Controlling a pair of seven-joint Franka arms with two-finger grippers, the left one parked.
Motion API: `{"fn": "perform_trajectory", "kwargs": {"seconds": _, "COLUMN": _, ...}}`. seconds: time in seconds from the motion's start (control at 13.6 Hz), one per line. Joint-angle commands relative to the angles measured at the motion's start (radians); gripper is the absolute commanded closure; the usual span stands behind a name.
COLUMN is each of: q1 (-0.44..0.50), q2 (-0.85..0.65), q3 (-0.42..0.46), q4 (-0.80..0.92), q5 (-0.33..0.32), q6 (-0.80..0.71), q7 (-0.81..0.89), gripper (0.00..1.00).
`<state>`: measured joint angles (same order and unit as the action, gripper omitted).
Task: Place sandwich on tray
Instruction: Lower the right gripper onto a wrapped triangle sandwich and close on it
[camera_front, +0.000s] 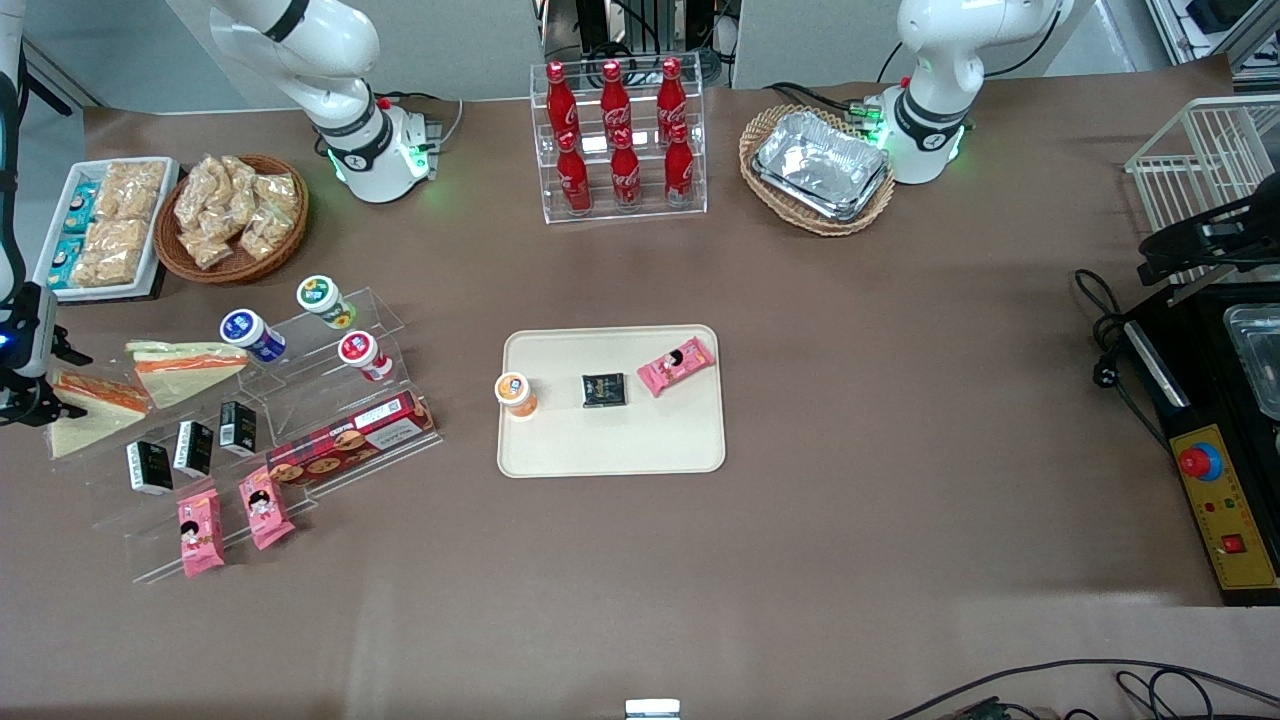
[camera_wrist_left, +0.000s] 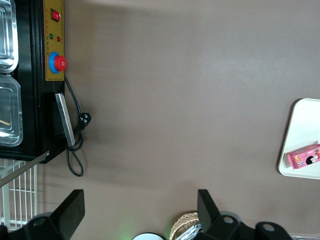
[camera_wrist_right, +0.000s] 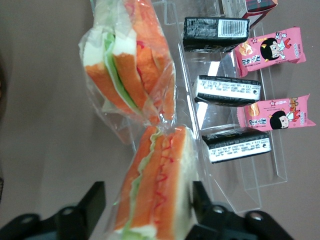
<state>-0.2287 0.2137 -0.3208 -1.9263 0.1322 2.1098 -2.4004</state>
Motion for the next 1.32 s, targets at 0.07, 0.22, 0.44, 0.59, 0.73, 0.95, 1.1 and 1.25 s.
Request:
{"fn": "perform_trajectory", "kwargs": {"seconds": 0.07, "q1": 0.000, "q2": -0.002, "q3": 0.003, "q4": 0.000, "q5": 0.024, "q6": 0.018, "q7": -0.022, "gripper": 1.00}}
{"fn": "perform_trajectory", "kwargs": {"seconds": 0.22, "q1": -0.004, "q2": 0.000, "q3": 0.003, "q4": 0.004, "q5": 0.024, "q6": 0.016, "q7": -0.020, "gripper": 1.00}}
{"fn": "perform_trajectory", "kwargs": {"seconds": 0.44, "q1": -0.004, "q2": -0.002, "q3": 0.006, "q4": 0.052, "q5": 0.026, "q6": 0.001, "q7": -0.016, "gripper": 1.00}}
{"fn": "perform_trajectory", "kwargs": {"seconds": 0.59, "q1": 0.002, "q2": -0.005, "q3": 0.006, "q4": 0.104, "q5": 0.027, "q6": -0.046, "q7": 0.001, "gripper": 1.00}}
{"fn": "perform_trajectory", "kwargs": {"seconds": 0.73, "q1": 0.002, "q2": -0.008, "q3": 0.006, "q4": 0.179, "q5": 0.026, "q6": -0.118, "q7": 0.067, "gripper": 1.00}}
{"fn": "perform_trajectory", "kwargs": {"seconds": 0.95, "q1": 0.006, "q2": -0.010, "q3": 0.008, "q4": 0.291, "q5": 0.014, "q6": -0.252, "q7": 0.165, "gripper": 1.00}}
{"fn": "perform_trajectory", "kwargs": {"seconds": 1.1, "q1": 0.011, "q2": -0.010, "q3": 0.015, "q4": 0.348, "q5": 0.014, "q6": -0.324, "q7": 0.222, "gripper": 1.00}}
{"fn": "perform_trajectory", "kwargs": {"seconds": 1.25, "q1": 0.047, "q2": -0.016, "q3": 0.019, "q4": 0.371, "q5": 0.007, "q6": -0.372, "q7": 0.295, "gripper": 1.00}}
